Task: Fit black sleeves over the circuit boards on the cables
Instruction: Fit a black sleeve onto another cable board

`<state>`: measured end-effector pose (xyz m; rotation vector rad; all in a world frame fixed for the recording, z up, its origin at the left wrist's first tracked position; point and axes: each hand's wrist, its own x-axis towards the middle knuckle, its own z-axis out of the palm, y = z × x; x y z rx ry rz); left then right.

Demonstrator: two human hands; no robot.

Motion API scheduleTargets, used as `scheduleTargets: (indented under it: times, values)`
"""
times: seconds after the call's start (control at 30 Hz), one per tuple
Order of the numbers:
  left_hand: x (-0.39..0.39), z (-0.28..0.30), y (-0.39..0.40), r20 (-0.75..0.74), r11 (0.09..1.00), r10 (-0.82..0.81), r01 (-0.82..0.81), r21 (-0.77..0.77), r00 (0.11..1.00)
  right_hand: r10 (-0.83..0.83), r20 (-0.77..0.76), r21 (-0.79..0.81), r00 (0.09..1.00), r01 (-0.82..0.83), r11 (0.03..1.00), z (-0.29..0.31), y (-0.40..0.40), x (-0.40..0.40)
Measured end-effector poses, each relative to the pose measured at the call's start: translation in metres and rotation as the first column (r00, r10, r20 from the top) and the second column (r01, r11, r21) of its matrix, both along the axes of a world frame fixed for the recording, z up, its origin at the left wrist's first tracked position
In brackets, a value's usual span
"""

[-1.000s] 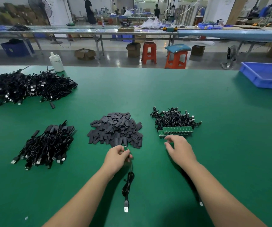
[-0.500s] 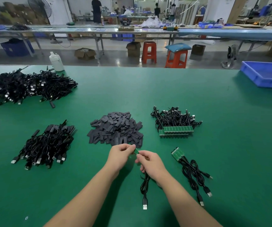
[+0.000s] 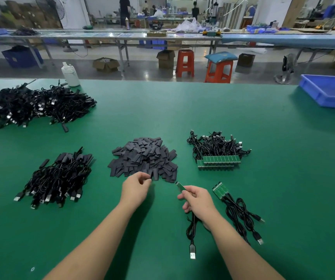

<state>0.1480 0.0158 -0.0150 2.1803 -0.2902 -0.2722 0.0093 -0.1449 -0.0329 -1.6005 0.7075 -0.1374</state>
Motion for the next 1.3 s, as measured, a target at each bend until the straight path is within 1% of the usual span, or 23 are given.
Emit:
scheduleTargets:
  times: [0.03, 0.1, 0.17, 0.23, 0.4, 0.5, 0.7, 0.8, 0.87, 0.93, 1.0, 1.07, 1.13, 1.2, 1.23, 1.27, 1.3]
  values:
    - [0.006, -0.002, 0.004, 0.062, 0.997, -0.002, -0.002, 0.073, 0.998, -0.001, 0.001, 0.034, 1.0, 0.001, 0.999, -0.002, -0.001, 0.0]
    - [0.019, -0.007, 0.013, 0.146, 0.973, -0.057, 0.023, 0.23, 0.988, 0.029, -0.009, 0.056, 1.0, -0.029, 0.998, -0.005, -0.002, 0.0]
    - [0.028, -0.013, 0.017, 0.154, 0.92, -0.128, 0.06, 0.387, 0.98, 0.082, -0.015, 0.038, 0.996, -0.082, 0.996, -0.007, -0.002, -0.001]
    - [0.034, -0.016, 0.019, 0.127, 0.888, -0.147, 0.075, 0.454, 0.981, 0.124, -0.023, 0.023, 0.992, -0.123, 0.992, -0.007, -0.002, -0.002]
    - [0.039, -0.015, 0.015, 0.127, 0.892, -0.124, 0.054, 0.448, 0.984, 0.171, -0.026, 0.02, 0.985, -0.17, 0.985, -0.006, -0.005, -0.002]
    - [0.039, -0.013, 0.014, 0.115, 0.903, -0.09, 0.032, 0.429, 0.989, 0.176, -0.028, 0.017, 0.984, -0.175, 0.984, -0.007, -0.005, -0.003]
    - [0.042, -0.011, 0.02, 0.106, 0.923, -0.073, 0.027, 0.384, 0.992, 0.18, -0.034, 0.02, 0.983, -0.18, 0.984, -0.006, -0.006, -0.003]
    - [0.042, -0.005, 0.022, 0.08, 0.89, -0.044, 0.003, 0.455, 0.996, 0.192, -0.042, 0.011, 0.981, -0.191, 0.981, -0.004, -0.006, -0.003]
    - [0.043, 0.001, 0.023, 0.015, 0.847, -0.048, 0.033, 0.53, 0.999, 0.194, -0.043, 0.009, 0.98, -0.194, 0.981, -0.004, -0.006, -0.003]
    - [0.043, 0.006, 0.022, -0.04, 0.822, -0.068, 0.078, 0.564, 0.997, 0.195, -0.046, 0.006, 0.98, -0.194, 0.981, -0.004, -0.006, -0.003]
    - [0.041, 0.008, 0.02, -0.042, 0.843, -0.117, 0.121, 0.525, 0.992, 0.193, -0.043, 0.006, 0.98, -0.193, 0.981, -0.003, -0.006, -0.004]
    - [0.035, 0.009, 0.018, -0.008, 0.864, -0.221, 0.2, 0.462, 0.975, 0.19, -0.038, 0.008, 0.981, -0.19, 0.982, -0.003, -0.005, -0.005]
    - [0.027, 0.007, 0.017, 0.018, 0.824, -0.378, 0.327, 0.463, 0.926, 0.19, -0.04, 0.006, 0.981, -0.19, 0.982, -0.002, -0.004, -0.005]
    - [0.018, 0.002, 0.017, 0.018, 0.751, -0.515, 0.441, 0.492, 0.857, 0.198, -0.047, -0.006, 0.979, -0.199, 0.98, -0.001, -0.005, -0.005]
    - [0.015, -0.001, 0.018, 0.02, 0.726, -0.557, 0.475, 0.497, 0.831, 0.205, -0.046, -0.006, 0.978, -0.205, 0.979, 0.0, -0.005, -0.005]
    - [0.014, -0.003, 0.019, 0.03, 0.723, -0.574, 0.489, 0.488, 0.818, 0.212, -0.042, -0.001, 0.976, -0.212, 0.977, 0.0, -0.005, -0.006]
    - [0.012, -0.005, 0.021, 0.046, 0.74, -0.568, 0.486, 0.465, 0.821, 0.218, -0.037, 0.005, 0.975, -0.218, 0.976, 0.001, -0.005, -0.006]
